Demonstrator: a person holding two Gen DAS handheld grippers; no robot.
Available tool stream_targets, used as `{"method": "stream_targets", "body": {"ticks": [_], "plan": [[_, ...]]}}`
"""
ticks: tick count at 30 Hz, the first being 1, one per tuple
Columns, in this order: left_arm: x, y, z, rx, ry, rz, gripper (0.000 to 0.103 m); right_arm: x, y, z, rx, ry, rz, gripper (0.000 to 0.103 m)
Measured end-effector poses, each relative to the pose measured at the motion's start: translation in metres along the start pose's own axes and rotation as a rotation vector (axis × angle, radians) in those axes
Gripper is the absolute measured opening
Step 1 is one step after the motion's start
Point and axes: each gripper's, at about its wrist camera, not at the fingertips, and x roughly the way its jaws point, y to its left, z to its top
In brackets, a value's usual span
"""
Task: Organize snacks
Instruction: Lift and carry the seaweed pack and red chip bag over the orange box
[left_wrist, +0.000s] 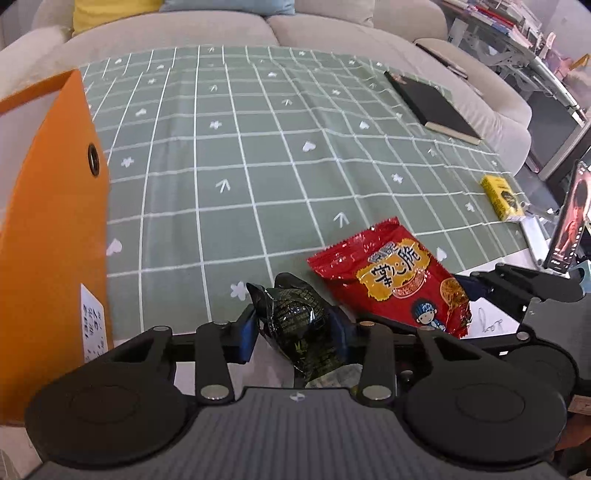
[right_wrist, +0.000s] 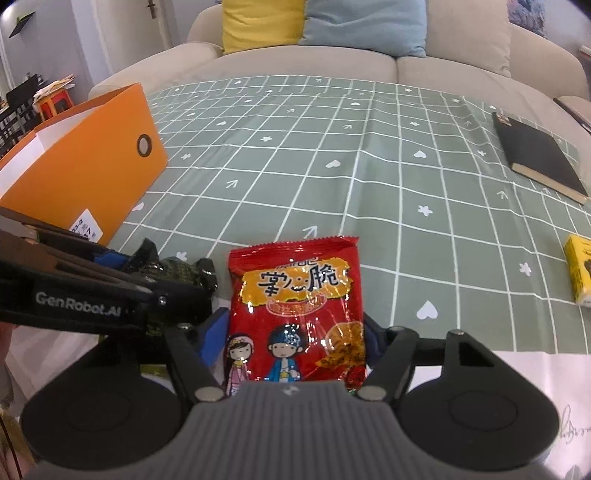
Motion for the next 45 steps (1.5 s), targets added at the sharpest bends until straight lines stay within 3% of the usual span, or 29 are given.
{"method": "stream_targets", "body": {"ticks": [9, 23, 34, 45], "plan": [[-0.034, -0.003, 0.014, -0.005, -0.08, 0.01, 0.045, -0.027, 0.002, 0.009, 0.079, -0.02, -0.027, 0.068], [-0.119, 0.023, 0.031, -0.049, -0.272, 0.081, 0.045, -0.091, 0.053, 0.056, 0.019, -0.16, 0.014, 0.068], [-0.169, 0.075, 0.038, -0.078, -0.322, 0.226, 0.045, -0.1, 0.116, 0.104, -0.051, -0.19, 0.122, 0.068], [-0.194, 0.151, 0.031, -0.162, -0.308, 0.346, 0.045, -0.078, 0.188, 0.13, -0.165, -0.175, 0.214, 0.068]]}}
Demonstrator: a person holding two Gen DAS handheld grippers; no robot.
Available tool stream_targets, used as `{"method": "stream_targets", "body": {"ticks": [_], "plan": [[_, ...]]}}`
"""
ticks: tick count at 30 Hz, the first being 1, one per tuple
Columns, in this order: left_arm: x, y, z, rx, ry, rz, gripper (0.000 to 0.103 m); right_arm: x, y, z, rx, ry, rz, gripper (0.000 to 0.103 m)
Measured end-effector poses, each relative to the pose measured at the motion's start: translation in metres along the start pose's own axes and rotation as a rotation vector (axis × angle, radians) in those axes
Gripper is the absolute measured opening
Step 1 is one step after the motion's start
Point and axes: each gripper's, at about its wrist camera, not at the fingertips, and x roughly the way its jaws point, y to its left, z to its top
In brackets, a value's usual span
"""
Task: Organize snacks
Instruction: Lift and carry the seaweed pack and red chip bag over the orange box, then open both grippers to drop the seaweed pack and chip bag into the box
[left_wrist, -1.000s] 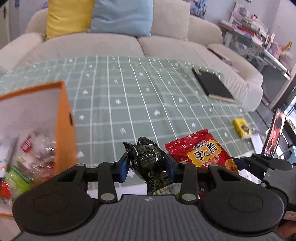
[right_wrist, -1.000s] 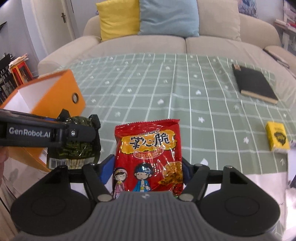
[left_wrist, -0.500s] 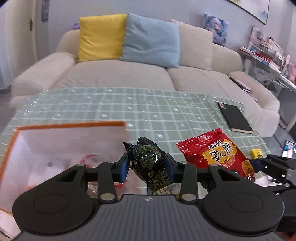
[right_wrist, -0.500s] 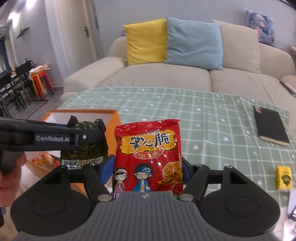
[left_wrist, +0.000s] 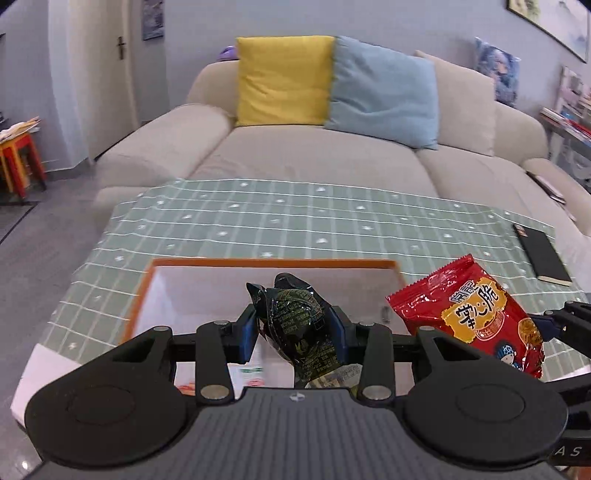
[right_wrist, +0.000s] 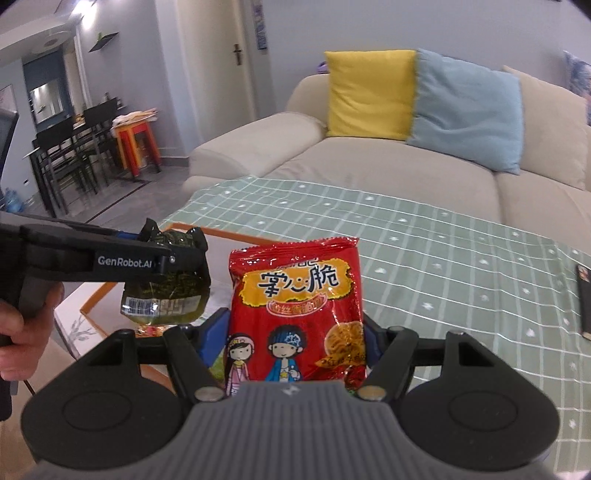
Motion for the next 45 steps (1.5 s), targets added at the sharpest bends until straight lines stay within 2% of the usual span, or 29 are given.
{"method": "stream_targets", "body": {"ticks": [5, 14, 26, 34, 40, 45], "plan": [[0.006, 0.029, 0.001, 0.004, 0.027, 0.032, 0.045, 0.029, 0.012, 0.007, -0.01, 0.036, 0.054, 0.068], [0.042, 0.063, -0.003, 0.008, 0.086, 0.107, 0.045, 0.089, 0.04, 0.017, -0.086, 0.119, 0.087, 0.068], [0.092, 0.058, -0.01, 0.131, 0.188, 0.204, 0.045, 0.151, 0.061, 0.021, -0.165, 0.202, 0.062, 0.068], [0.108, 0.062, -0.013, 0.15, 0.252, 0.236, 0.046, 0.171, 0.067, 0.022, -0.177, 0.25, 0.017, 0.068], [0.121, 0.06, -0.018, 0.189, 0.303, 0.271, 0.047, 0.191, 0.064, 0.019, -0.159, 0.32, -0.014, 0.068], [0.12, 0.058, -0.02, 0.197, 0.304, 0.278, 0.051, 0.194, 0.061, 0.019, -0.155, 0.331, -0.023, 0.07]]}}
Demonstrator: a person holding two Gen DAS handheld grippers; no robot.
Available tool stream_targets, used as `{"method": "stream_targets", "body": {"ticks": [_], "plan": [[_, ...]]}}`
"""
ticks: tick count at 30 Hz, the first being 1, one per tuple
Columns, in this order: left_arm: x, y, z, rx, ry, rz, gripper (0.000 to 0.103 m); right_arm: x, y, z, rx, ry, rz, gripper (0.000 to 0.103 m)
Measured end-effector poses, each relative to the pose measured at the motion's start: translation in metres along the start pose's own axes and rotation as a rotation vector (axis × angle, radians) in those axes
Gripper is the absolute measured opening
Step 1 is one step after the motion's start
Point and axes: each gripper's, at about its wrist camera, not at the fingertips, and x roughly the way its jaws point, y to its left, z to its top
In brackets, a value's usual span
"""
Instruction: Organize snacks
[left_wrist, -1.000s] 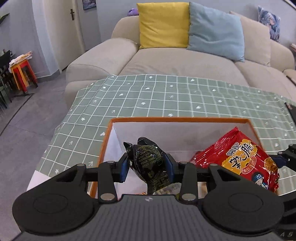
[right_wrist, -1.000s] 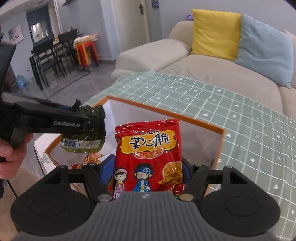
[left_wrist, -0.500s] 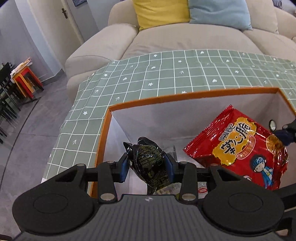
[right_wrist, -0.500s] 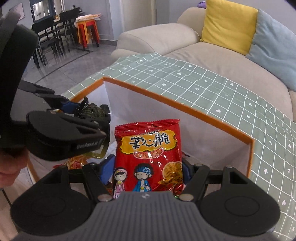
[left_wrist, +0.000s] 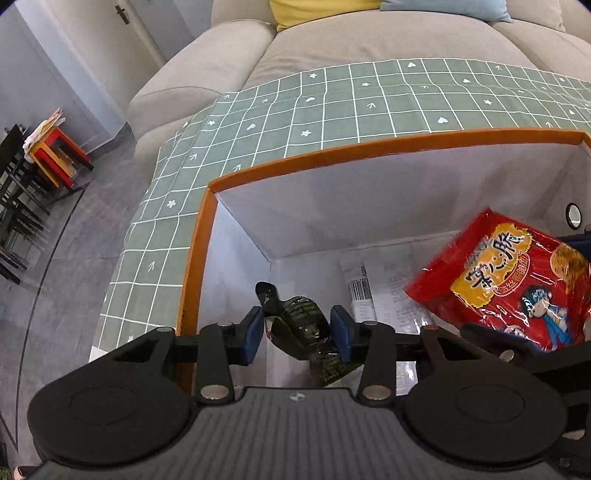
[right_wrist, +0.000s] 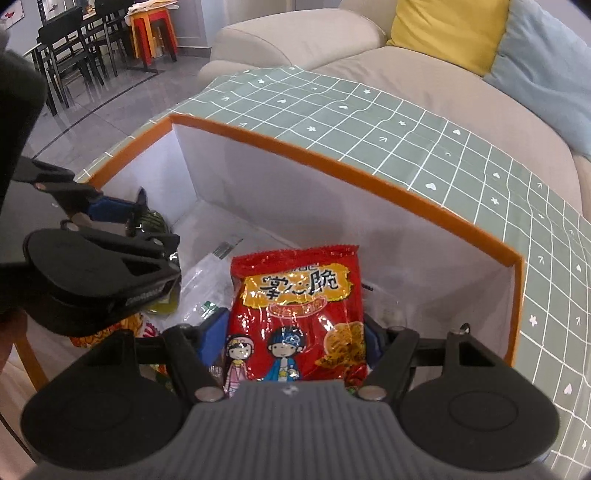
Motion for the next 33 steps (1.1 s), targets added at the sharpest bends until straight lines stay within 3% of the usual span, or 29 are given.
{"method": "stream_targets", "body": {"ticks": [4, 6, 8, 15, 19, 24, 28, 33], "plan": [[-0.01, -0.005, 0.002, 0.042, -0.044, 0.054, 0.063, -0.005, -0.002, -0.001, 0.001, -0.01, -0.009, 0.077], [-0.021, -0.007, 0.004, 0.058, -0.083, 0.065, 0.075, -0.013, -0.003, -0.003, -0.001, -0.031, -0.02, 0.082], [-0.032, -0.009, 0.006, 0.064, -0.111, 0.076, 0.075, -0.023, -0.002, -0.003, -0.011, -0.055, -0.034, 0.089], [-0.092, -0.012, 0.018, -0.006, -0.273, 0.105, 0.075, -0.078, -0.015, -0.01, -0.019, -0.18, -0.078, 0.097], [-0.128, -0.012, 0.02, -0.088, -0.365, 0.057, 0.075, -0.115, -0.032, -0.02, 0.04, -0.253, -0.121, 0.099], [-0.167, -0.021, 0.015, -0.191, -0.44, -0.062, 0.077, -0.161, -0.052, -0.043, 0.102, -0.335, -0.164, 0.099], [-0.189, -0.04, 0.006, -0.21, -0.497, -0.103, 0.08, -0.196, -0.063, -0.066, 0.123, -0.401, -0.22, 0.099], [-0.201, -0.061, -0.008, -0.228, -0.513, -0.18, 0.08, -0.231, -0.07, -0.103, 0.12, -0.459, -0.295, 0.099]]}}
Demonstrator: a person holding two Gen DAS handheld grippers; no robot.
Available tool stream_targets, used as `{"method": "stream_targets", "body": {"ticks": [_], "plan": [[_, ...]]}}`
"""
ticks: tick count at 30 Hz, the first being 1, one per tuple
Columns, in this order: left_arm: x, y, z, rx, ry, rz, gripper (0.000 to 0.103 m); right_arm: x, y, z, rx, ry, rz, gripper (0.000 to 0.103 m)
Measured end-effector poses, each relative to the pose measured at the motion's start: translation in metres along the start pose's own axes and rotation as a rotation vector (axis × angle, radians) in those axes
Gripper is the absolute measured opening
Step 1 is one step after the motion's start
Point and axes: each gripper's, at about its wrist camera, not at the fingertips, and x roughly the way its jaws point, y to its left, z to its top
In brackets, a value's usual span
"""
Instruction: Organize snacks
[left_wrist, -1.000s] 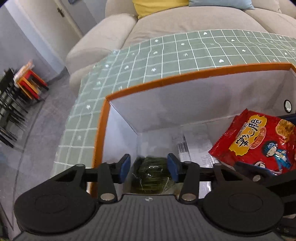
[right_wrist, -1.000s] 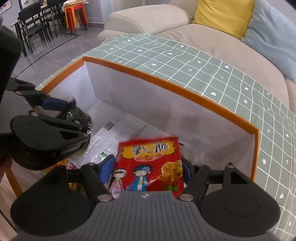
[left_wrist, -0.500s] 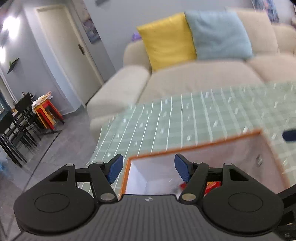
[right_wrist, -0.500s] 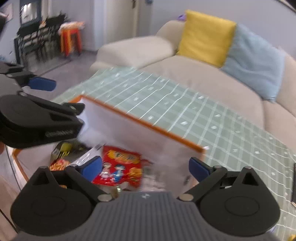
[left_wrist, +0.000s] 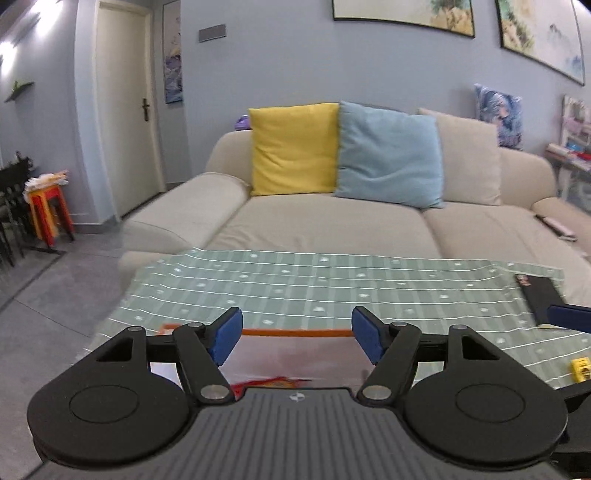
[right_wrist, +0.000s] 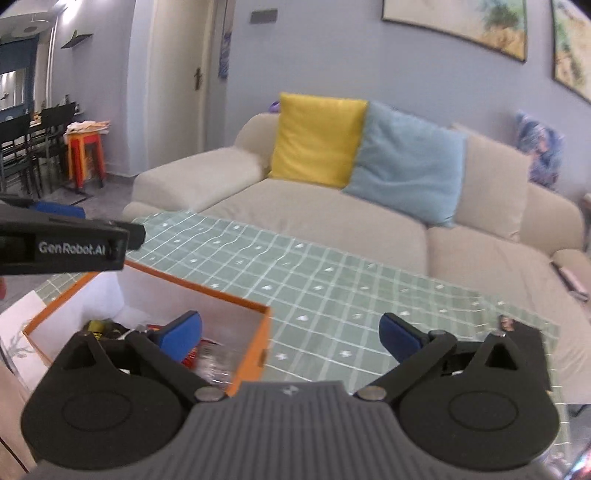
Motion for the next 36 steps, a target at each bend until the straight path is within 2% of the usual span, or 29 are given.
{"method": "stream_targets", "body": {"ticks": [5, 9, 12, 16, 21, 26, 32, 36], "plan": [[-0.002, -0.016, -0.02, -0.014, 0.012, 0.008, 0.08, -0.024, -0.016, -0.021, 0.032, -0.02, -0.051, 0.099], [-0.007, -0.032, -0.044, 0.065, 0.056, 0.037, 0.08, -0.033, -0.022, -0.041, 0.07, 0.004, -0.04, 0.099], [-0.015, -0.036, -0.065, 0.09, 0.064, 0.048, 0.08, -0.037, -0.022, -0.052, 0.063, -0.012, -0.043, 0.099], [-0.021, -0.027, -0.083, 0.025, 0.074, 0.044, 0.081, -0.043, -0.015, -0.064, 0.066, -0.031, -0.044, 0.099], [-0.024, -0.03, -0.09, 0.028, 0.105, 0.072, 0.082, -0.057, -0.013, -0.077, 0.102, -0.022, -0.056, 0.099], [-0.036, -0.033, -0.096, 0.028, 0.099, 0.053, 0.083, -0.06, -0.015, -0.088, 0.146, 0.024, -0.063, 0.099], [-0.031, -0.032, -0.101, 0.027, 0.154, 0.063, 0.083, -0.056, -0.009, -0.093, 0.129, 0.053, -0.068, 0.099], [-0.031, -0.03, -0.102, 0.017, 0.163, 0.066, 0.083, -0.054, -0.009, -0.096, 0.128, 0.064, -0.076, 0.099]]}}
